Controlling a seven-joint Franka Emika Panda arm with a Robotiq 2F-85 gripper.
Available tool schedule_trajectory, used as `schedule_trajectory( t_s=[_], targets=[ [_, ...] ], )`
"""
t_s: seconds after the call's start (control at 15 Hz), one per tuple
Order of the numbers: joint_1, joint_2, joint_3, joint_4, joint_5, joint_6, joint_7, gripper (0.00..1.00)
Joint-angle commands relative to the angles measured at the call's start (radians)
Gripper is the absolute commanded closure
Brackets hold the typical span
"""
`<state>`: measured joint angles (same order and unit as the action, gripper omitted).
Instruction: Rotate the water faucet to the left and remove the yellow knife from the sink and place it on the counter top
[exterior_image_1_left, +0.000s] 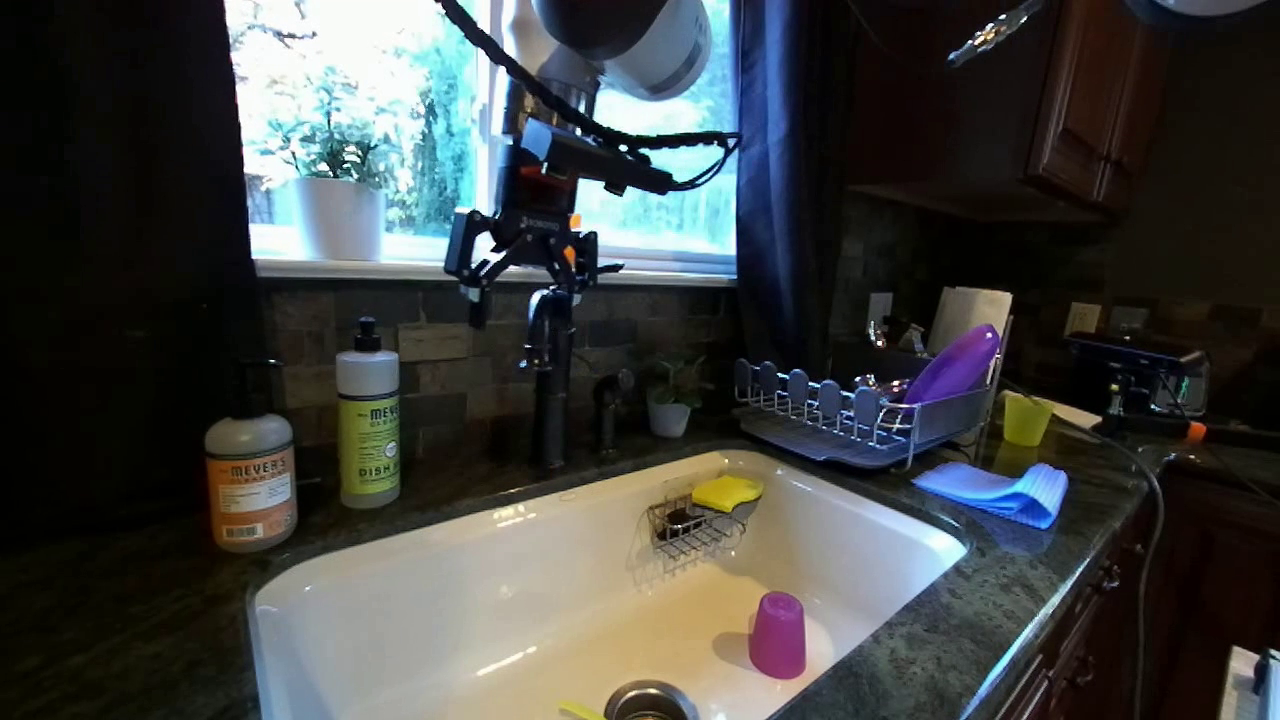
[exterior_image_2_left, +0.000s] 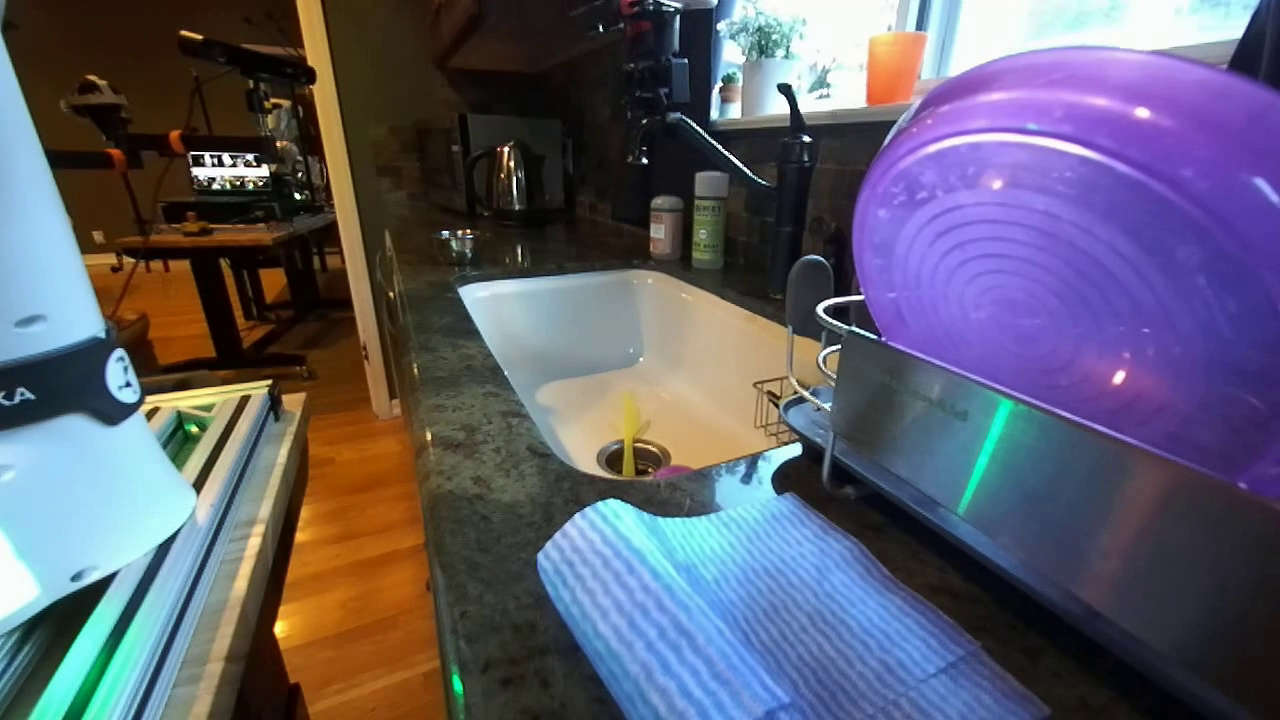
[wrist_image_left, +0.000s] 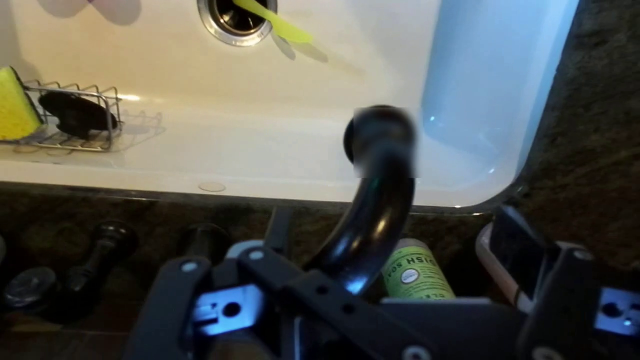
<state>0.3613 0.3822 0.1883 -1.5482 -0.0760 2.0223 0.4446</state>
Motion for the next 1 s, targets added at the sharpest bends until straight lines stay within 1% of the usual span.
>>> schedule_trajectory(
  t_s=[0.0, 0.2, 0.4, 0.47, 0.53, 0.73, 0.93],
  targets=[
    [0.056, 0.137, 0.015, 0.179, -0.027, 0.015, -0.049, 0.00],
    [0.086, 0.221, 0.000, 0.295, -0.048, 0.004, -0.066, 0.00],
    [0.091, 0.241, -0.007, 0.348, -0.030, -0.023, -0.078, 0.00],
    [0.086, 0.220, -0.008, 0.331, -0.023, -0.043, -0.080, 0.00],
    [0.064, 0.175, 0.006, 0.273, -0.027, -0.046, -0.080, 0.00],
    [0.030, 0.062, 0.007, 0.144, -0.017, -0.066, -0.106, 0.00],
    [-0.011, -0.056, 0.008, 0.012, 0.005, -0.116, -0.132, 0.00]
  ],
)
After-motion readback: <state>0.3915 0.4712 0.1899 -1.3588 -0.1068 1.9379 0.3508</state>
